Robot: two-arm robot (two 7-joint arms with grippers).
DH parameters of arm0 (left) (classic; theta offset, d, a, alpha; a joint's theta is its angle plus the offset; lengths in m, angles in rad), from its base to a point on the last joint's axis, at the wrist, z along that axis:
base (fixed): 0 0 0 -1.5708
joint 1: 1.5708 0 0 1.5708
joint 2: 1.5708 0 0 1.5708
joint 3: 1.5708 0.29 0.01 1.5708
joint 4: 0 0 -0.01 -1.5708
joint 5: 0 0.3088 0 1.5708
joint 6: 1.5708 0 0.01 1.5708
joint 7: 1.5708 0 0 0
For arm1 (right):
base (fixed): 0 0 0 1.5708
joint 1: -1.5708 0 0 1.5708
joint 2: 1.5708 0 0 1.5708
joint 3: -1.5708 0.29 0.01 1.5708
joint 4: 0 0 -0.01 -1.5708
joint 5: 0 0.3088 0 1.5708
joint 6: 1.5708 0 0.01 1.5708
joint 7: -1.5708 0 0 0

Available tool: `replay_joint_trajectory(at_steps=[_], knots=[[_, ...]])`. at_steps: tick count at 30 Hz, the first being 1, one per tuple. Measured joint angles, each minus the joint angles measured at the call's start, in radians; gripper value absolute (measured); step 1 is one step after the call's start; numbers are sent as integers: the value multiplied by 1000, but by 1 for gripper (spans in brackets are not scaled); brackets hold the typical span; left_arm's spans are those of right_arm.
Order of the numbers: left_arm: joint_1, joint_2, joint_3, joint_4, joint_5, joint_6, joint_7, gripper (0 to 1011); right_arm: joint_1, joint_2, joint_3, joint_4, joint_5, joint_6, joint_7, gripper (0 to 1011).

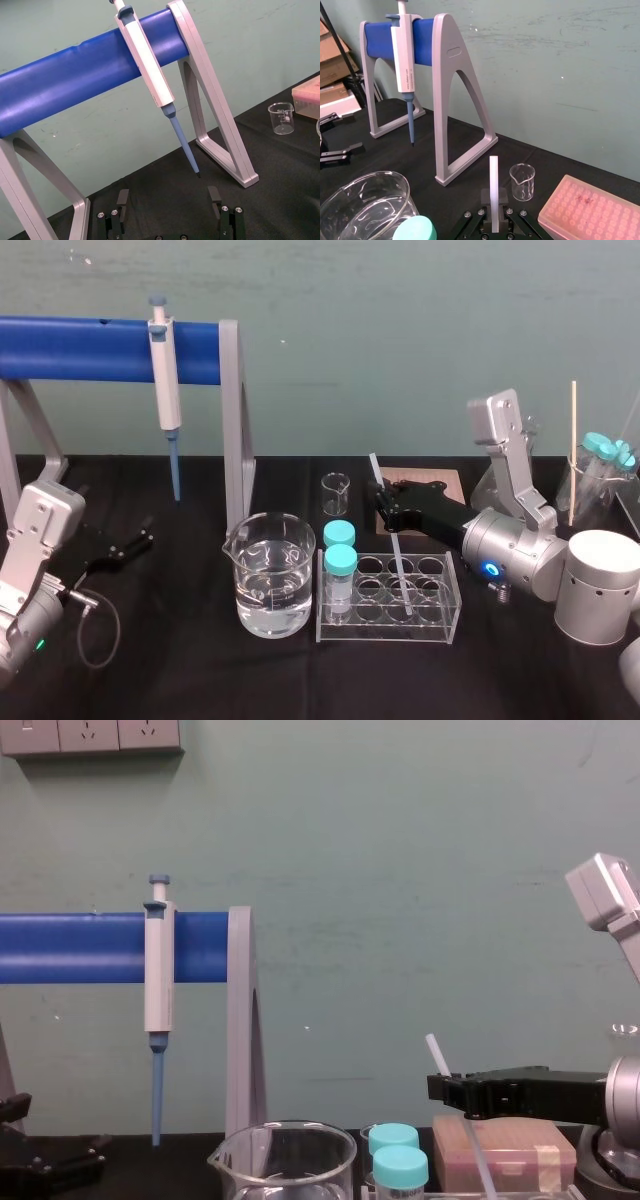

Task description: Pick up the stirring rod with one hand, then place it down.

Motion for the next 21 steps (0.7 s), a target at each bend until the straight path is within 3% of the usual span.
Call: replay_joint_trajectory(at_steps=[8,14,21], knots=[[0,0,0,0,0,0,0,1000,-1,0,1,0,-1,-6,1,72],[0,0,0,0,0,0,0,1000,-35,-12,29,-14,-4,-123,23,72],[0,0,0,0,0,0,0,1000,-71,-25,63,-28,-4,-205,32,72]])
